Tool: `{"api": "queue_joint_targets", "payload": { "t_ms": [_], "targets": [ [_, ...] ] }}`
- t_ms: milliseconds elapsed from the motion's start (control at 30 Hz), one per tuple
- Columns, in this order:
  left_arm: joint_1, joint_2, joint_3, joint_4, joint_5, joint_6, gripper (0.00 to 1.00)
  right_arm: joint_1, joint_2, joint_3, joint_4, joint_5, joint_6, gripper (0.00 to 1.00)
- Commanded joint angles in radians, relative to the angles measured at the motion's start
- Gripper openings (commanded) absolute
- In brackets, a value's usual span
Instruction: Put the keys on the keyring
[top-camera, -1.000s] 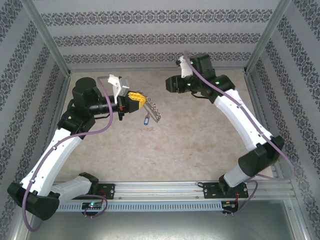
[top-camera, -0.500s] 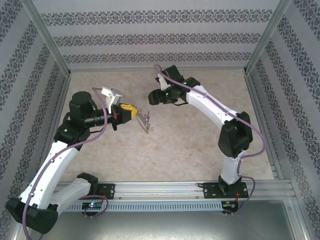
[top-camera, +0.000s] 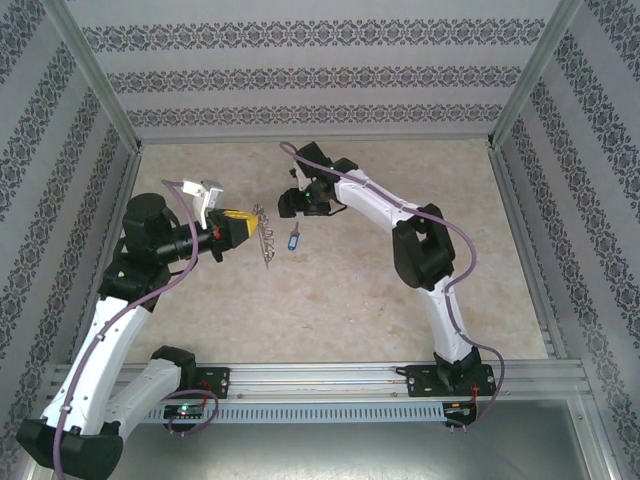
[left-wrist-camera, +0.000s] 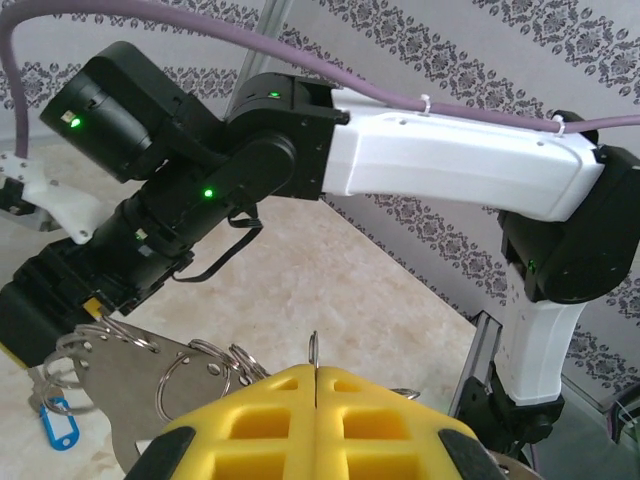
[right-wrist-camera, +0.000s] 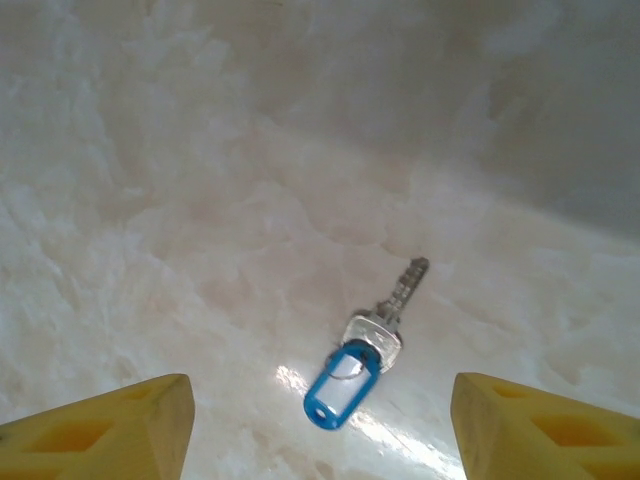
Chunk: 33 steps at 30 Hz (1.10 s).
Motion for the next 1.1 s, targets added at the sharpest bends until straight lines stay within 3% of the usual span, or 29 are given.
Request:
{"api": "queue_joint_targets", "payload": {
  "t_ms": [0, 333, 700, 1067],
  "targets": [
    [0.020, -0.014, -0.021, 0.055, 0.017, -0.035, 0.00, 0.023, 0.051, 0.067, -0.081, -0.029, 0.011, 0.65],
    [0.049, 0.006, -0.039, 0.112, 0.043, -0.060, 0.00, 0.049, 0.120, 0.088, -0.135, -0.034, 0.013, 0.56],
    [0.056, 0.014, -0.059, 0.154, 0.046, -0.074, 0.00, 0.049, 0.229, 0.191, -0.179, -0.022, 0.012, 0.38],
    [0.064, 0.017, -0.080, 0.188, 0.044, -0.090, 0.00, 0.058, 0.237, 0.204, -0.251, 0.028, -0.080, 0.33]
  ]
}}
